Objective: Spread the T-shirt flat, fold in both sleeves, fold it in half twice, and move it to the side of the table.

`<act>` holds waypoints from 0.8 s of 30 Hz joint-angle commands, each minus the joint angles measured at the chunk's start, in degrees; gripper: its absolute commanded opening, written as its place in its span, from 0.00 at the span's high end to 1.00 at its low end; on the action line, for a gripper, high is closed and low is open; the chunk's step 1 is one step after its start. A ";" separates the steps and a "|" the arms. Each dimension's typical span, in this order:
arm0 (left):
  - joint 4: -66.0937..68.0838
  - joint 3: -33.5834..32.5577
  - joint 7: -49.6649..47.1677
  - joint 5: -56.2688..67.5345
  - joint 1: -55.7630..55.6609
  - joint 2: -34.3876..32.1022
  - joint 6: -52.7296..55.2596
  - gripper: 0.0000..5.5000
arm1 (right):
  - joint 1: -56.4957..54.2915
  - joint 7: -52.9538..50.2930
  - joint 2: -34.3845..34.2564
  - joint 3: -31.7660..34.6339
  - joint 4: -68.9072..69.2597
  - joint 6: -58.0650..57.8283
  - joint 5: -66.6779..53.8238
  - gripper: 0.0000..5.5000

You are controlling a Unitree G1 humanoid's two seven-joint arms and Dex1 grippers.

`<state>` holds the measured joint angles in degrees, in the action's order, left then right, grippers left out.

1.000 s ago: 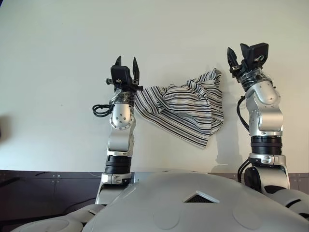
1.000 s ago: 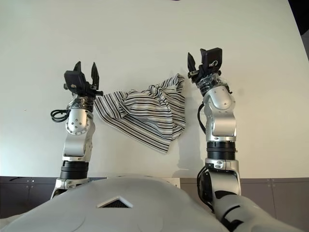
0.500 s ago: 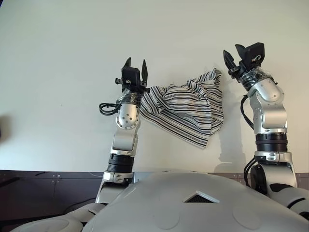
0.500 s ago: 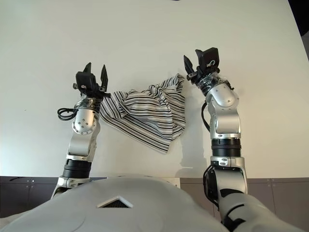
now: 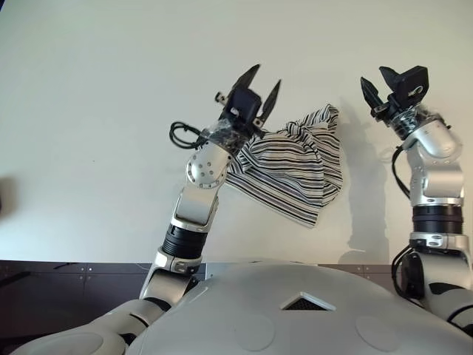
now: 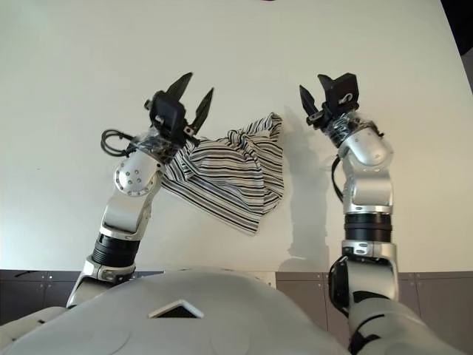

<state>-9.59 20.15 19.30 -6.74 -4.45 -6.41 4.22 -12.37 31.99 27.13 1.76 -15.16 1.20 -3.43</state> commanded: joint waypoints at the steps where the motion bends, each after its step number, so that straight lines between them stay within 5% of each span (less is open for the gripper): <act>1: 6.75 7.44 9.08 -7.46 0.13 -10.26 -0.98 0.60 | -1.01 5.27 1.83 -6.86 -5.82 6.81 5.43 0.63; 8: 13.74 12.80 21.18 -10.04 -2.36 -20.50 -10.99 0.60 | 0.49 12.48 3.08 -13.35 -5.50 10.73 8.25 0.63; 18: 18.00 13.25 22.67 -13.51 -3.58 -24.80 -19.21 0.60 | -0.36 21.72 11.20 -17.30 -5.67 16.65 11.05 0.63; 24: 18.15 13.00 21.62 -14.51 -3.95 -24.07 -21.00 0.59 | -5.79 25.45 10.36 -17.58 -12.51 19.18 9.80 0.66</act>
<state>5.98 31.88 39.91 -17.83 -9.77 -28.72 -18.40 -17.18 55.90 37.49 -15.22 -26.13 20.23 6.51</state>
